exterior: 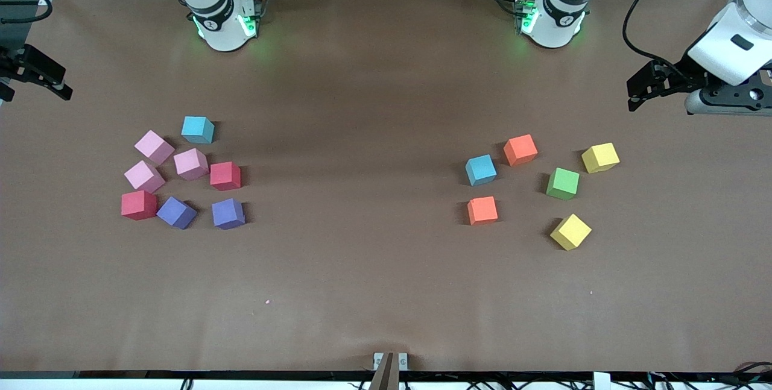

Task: Form number 2 with 11 blocks
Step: 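Reach the left gripper to green while the right gripper reaches purple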

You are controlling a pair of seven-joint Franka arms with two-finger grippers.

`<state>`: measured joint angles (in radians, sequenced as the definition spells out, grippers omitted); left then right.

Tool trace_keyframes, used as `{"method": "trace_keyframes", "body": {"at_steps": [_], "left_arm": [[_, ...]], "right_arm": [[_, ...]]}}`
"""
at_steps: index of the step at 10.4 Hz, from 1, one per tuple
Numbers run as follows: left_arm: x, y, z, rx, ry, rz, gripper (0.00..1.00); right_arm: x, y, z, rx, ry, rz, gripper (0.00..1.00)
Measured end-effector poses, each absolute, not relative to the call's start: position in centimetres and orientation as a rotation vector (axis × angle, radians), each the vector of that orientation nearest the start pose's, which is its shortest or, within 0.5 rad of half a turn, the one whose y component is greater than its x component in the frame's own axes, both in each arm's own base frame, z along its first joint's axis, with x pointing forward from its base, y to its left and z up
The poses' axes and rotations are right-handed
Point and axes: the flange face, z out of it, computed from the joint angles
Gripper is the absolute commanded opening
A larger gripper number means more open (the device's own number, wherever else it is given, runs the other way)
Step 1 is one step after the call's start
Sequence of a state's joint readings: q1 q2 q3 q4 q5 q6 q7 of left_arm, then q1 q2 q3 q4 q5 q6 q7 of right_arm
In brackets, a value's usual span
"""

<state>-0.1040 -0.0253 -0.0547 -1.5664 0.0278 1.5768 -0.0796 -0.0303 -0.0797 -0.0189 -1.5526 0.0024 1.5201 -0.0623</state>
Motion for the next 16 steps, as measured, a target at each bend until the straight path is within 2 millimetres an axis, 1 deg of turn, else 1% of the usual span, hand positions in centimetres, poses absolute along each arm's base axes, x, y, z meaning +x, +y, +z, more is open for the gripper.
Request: {"method": "trace_keyframes", "body": {"at_steps": [5, 6, 7, 8, 9, 10, 11, 12, 14, 16], "left_arm": [[54.3, -8.2, 63.8, -3.114, 0.111, -0.05, 1.0], [54.6, -7.8, 63.4, -3.114, 0.096, -0.039, 1.0], [55.0, -6.9, 62.6, -3.121, 0.058, -0.016, 1.0], [55.7, -5.8, 61.2, -3.132, 0.016, 0.027, 1.0], [56.8, -5.0, 59.1, -3.132, -0.01, 0.088, 1.0], [58.1, -4.6, 56.4, -3.129, -0.022, 0.144, 1.0], [59.7, -4.8, 53.2, -3.129, -0.019, 0.173, 1.0], [60.9, -5.4, 50.2, -3.129, -0.006, 0.196, 1.0], [61.8, -6.1, 44.6, -3.13, 0.011, 0.207, 1.0], [61.6, -6.4, 38.0, -3.128, 0.028, 0.206, 1.0]], "right_arm": [[52.0, -2.7, 66.8, -3.138, -0.019, -0.023, 1.0], [52.0, -2.7, 66.8, -3.138, -0.019, -0.022, 1.0], [52.0, -2.7, 66.8, -3.138, -0.019, -0.019, 1.0], [52.0, -2.6, 66.8, -3.138, -0.019, -0.016, 1.0], [52.0, -2.6, 66.8, -3.138, -0.019, -0.012, 1.0], [52.0, -2.6, 66.7, -3.138, -0.019, -0.008, 1.0], [52.1, -2.6, 66.5, -3.138, -0.02, 0.0, 1.0], [52.2, -2.5, 66.3, -3.138, -0.025, 0.007, 1.0], [52.8, -1.4, 65.4, -3.138, -0.058, 0.013, 1.0], [54.0, -0.7, 63.2, -3.137, -0.077, 0.001, 1.0]]}}
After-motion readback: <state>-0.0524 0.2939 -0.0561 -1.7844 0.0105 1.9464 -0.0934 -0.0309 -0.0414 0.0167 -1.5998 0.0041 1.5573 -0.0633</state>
